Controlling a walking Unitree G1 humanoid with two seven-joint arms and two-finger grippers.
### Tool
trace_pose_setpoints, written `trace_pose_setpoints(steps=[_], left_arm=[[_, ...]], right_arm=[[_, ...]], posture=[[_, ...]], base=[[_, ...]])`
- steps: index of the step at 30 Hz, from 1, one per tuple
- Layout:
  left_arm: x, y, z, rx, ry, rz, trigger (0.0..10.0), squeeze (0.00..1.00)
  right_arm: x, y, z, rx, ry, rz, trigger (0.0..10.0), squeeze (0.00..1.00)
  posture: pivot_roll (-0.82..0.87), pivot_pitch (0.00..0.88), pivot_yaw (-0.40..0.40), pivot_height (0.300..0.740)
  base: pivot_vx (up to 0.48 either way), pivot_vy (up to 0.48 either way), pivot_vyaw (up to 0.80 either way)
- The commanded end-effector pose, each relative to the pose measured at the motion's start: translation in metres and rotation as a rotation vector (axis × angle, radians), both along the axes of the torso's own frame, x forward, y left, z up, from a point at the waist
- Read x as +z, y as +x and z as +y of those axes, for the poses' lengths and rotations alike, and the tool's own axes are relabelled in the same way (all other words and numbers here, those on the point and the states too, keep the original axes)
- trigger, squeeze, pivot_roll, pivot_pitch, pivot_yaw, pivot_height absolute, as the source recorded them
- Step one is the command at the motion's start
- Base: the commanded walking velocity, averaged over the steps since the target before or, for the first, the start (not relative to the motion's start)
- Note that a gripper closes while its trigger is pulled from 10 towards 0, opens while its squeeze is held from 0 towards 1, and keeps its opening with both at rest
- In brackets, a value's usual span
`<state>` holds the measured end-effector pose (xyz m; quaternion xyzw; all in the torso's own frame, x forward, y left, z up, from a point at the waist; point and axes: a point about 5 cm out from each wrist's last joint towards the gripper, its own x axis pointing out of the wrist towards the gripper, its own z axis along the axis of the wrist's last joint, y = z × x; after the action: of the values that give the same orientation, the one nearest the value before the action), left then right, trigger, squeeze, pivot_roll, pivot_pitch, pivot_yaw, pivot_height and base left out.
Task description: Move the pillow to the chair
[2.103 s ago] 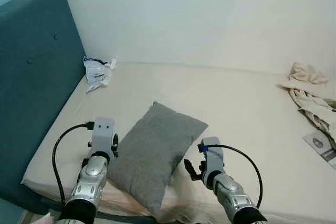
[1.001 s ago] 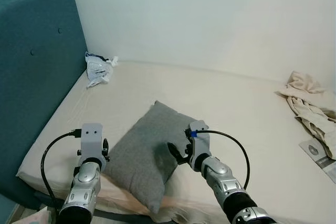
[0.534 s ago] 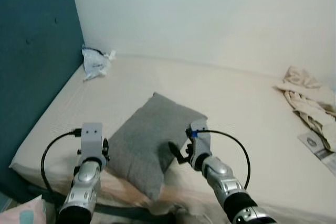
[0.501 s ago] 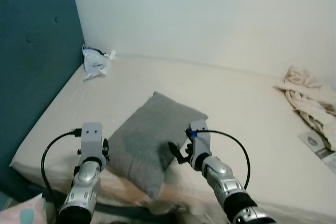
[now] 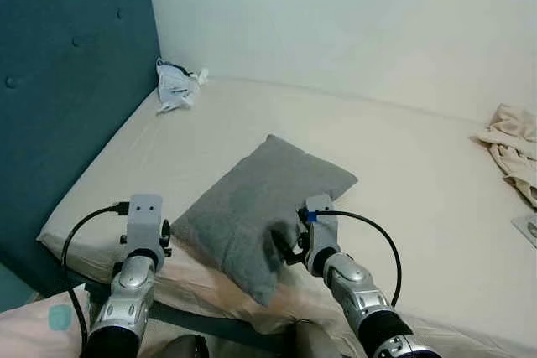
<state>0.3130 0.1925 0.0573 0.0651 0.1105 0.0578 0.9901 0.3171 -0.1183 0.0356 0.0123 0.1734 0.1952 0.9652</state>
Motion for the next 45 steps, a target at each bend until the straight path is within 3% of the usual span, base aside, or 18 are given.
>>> trace_pose_setpoints(steps=[1, 2, 3, 5, 6, 8, 9, 10, 12, 21, 22, 23, 28, 29, 39, 40, 41, 45], left_arm=[[0.003, 0.004, 0.001, -0.030, 0.002, -0.004, 10.0, 0.00], [0.005, 0.006, 0.002, -0.034, -0.016, -0.008, 10.0, 0.00], [0.007, 0.009, 0.004, -0.031, -0.059, -0.004, 10.0, 0.00], [0.008, 0.011, 0.006, -0.030, -0.090, -0.001, 10.0, 0.00], [0.008, 0.013, 0.008, -0.032, -0.146, 0.017, 10.0, 0.00], [0.006, 0.014, 0.012, -0.027, -0.275, 0.060, 10.0, 0.00], [0.005, 0.013, 0.015, -0.021, -0.315, 0.082, 10.0, 0.76], [0.001, 0.011, 0.019, 0.001, -0.405, 0.112, 10.0, 1.00], [-0.003, 0.006, 0.026, 0.021, -0.488, 0.136, 10.0, 1.00], [-0.011, -0.008, 0.028, -0.038, -0.491, 0.156, 10.0, 1.00], [-0.010, -0.009, 0.025, -0.067, -0.510, 0.151, 10.0, 0.58], [-0.009, -0.012, 0.015, -0.140, -0.597, 0.145, 10.0, 0.00], [-0.008, -0.014, 0.006, -0.209, -0.689, 0.144, 10.0, 0.00], [-0.005, -0.014, -0.002, -0.248, -0.742, 0.132, 10.0, 0.00], [-0.003, -0.015, -0.024, -0.314, -0.706, 0.136, 10.0, 0.00], [-0.003, -0.015, -0.026, -0.318, -0.701, 0.137, 10.0, 0.00], [-0.003, -0.015, -0.027, -0.319, -0.700, 0.140, 10.0, 0.00], [-0.002, -0.015, -0.027, -0.323, -0.707, 0.144, 10.0, 0.00]], right_arm=[[0.007, 0.005, -0.002, -0.017, 0.024, -0.026, 10.0, 0.00], [0.009, 0.007, -0.002, -0.020, 0.028, -0.026, 10.0, 0.00], [0.011, 0.009, -0.002, -0.012, 0.046, -0.029, 10.0, 0.42], [0.013, 0.010, -0.002, -0.006, 0.059, -0.032, 10.0, 0.42], [0.015, 0.012, -0.002, 0.000, 0.075, -0.036, 10.0, 1.00], [0.021, 0.016, -0.002, 0.016, 0.109, -0.045, 10.0, 1.00], [0.024, 0.018, -0.003, 0.020, 0.113, -0.048, 10.0, 1.00], [0.026, 0.021, -0.005, 0.019, 0.117, -0.049, 10.0, 1.00], [0.029, 0.024, -0.007, 0.015, 0.120, -0.050, 10.0, 1.00], [0.034, 0.029, -0.016, 0.002, 0.106, -0.047, 10.0, 1.00], [0.034, 0.029, -0.016, 0.003, 0.096, -0.050, 10.0, 1.00], [0.035, 0.030, -0.016, 0.006, 0.070, -0.052, 10.0, 0.00], [0.036, 0.031, -0.016, 0.009, 0.066, -0.063, 10.0, 0.00], [0.039, 0.030, -0.018, 0.002, 0.138, -0.082, 10.0, 1.00], [0.036, 0.029, -0.025, -0.045, 0.145, -0.068, 10.0, 1.00], [0.036, 0.029, -0.025, -0.042, 0.142, -0.067, 10.0, 0.29], [0.035, 0.029, -0.025, -0.040, 0.134, -0.063, 10.0, 0.00], [0.033, 0.028, -0.023, -0.035, 0.117, -0.047, 10.0, 0.00]], posture=[[0.05, 0.105, -0.064, 0.635], [0.05, 0.106, -0.064, 0.635], [0.05, 0.106, -0.064, 0.635], [0.05, 0.106, -0.064, 0.635], [0.05, 0.118, -0.061, 0.635], [0.05, 0.142, -0.055, 0.635], [0.05, 0.156, -0.052, 0.635], [0.05, 0.168, -0.050, 0.635], [0.05, 0.180, -0.048, 0.635], [0.07, 0.232, -0.041, 0.635], [0.07, 0.239, -0.040, 0.635], [0.06, 0.247, -0.039, 0.635], [0.06, 0.254, -0.039, 0.635], [0.06, 0.256, -0.040, 0.635], [0.05, 0.256, -0.037, 0.625], [0.05, 0.256, -0.036, 0.620], [0.05, 0.257, -0.036, 0.615], [0.05, 0.257, -0.035, 0.615]], base=[[0.000, 0.000, 0.00], [0.000, 0.000, 0.00], [0.000, 0.000, 0.00], [0.000, 0.000, 0.00], [0.000, 0.000, 0.00], [0.000, 0.000, 0.00], [0.000, 0.000, 0.00], [0.000, 0.000, 0.00], [0.000, 0.000, 0.00], [0.000, 0.000, 0.00], [0.000, 0.000, 0.00], [0.000, 0.000, 0.00], [0.000, 0.000, 0.00], [0.000, 0.000, 0.00], [0.000, 0.000, 0.00], [0.000, 0.000, 0.00], [0.000, 0.000, 0.00], [0.000, 0.000, 0.00]])
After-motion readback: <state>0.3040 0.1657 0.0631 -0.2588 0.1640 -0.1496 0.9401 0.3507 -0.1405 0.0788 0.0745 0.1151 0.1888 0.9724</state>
